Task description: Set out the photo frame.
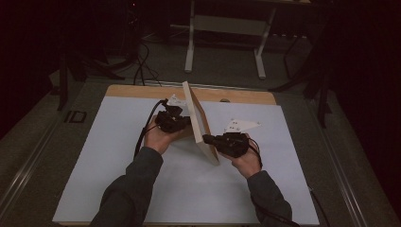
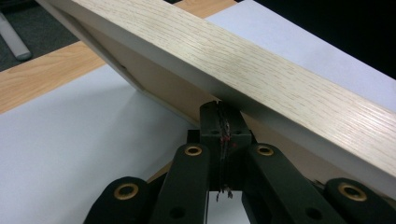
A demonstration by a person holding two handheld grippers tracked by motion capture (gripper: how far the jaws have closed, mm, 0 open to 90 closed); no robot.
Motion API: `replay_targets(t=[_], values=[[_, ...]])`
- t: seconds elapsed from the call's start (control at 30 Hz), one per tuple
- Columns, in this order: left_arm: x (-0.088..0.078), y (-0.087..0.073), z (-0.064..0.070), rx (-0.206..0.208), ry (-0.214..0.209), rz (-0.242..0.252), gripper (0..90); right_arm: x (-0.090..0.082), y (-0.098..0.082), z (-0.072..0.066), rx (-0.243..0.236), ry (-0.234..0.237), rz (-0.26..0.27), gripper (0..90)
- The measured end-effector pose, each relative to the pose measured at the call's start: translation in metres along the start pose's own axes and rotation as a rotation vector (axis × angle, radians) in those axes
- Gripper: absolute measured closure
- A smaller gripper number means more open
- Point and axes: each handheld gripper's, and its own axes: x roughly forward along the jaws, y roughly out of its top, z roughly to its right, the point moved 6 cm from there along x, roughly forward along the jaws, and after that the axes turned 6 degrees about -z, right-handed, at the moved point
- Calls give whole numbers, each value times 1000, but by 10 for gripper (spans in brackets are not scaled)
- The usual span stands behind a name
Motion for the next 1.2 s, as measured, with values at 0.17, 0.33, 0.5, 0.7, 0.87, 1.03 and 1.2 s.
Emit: replay_targets(t=[0.17, 0.33, 0.5, 0.7, 0.87, 1.03, 1.2], values=[[1, 1, -1, -6, 0, 3, 900, 3, 2, -3, -1, 5, -2, 900], [2, 1, -1, -10, -7, 6, 900, 6, 3, -5, -8, 10, -4, 900], [3, 1, -1, -13, -19, 9, 900, 8, 5, -8, -14, 16, -6, 900], [4, 2, 0, -6, -42, 13, 900, 12, 6, -11, -31, 9, -19, 900], [6, 3, 0, 4, -53, 11, 900, 17, 7, -13, -33, 11, -20, 900], [7, 2, -1, 0, -63, 13, 900, 20, 9, -15, -30, 15, -21, 900], [8, 2, -4, -10, -85, 22, 900, 22, 10, -16, -26, 14, -22, 900]])
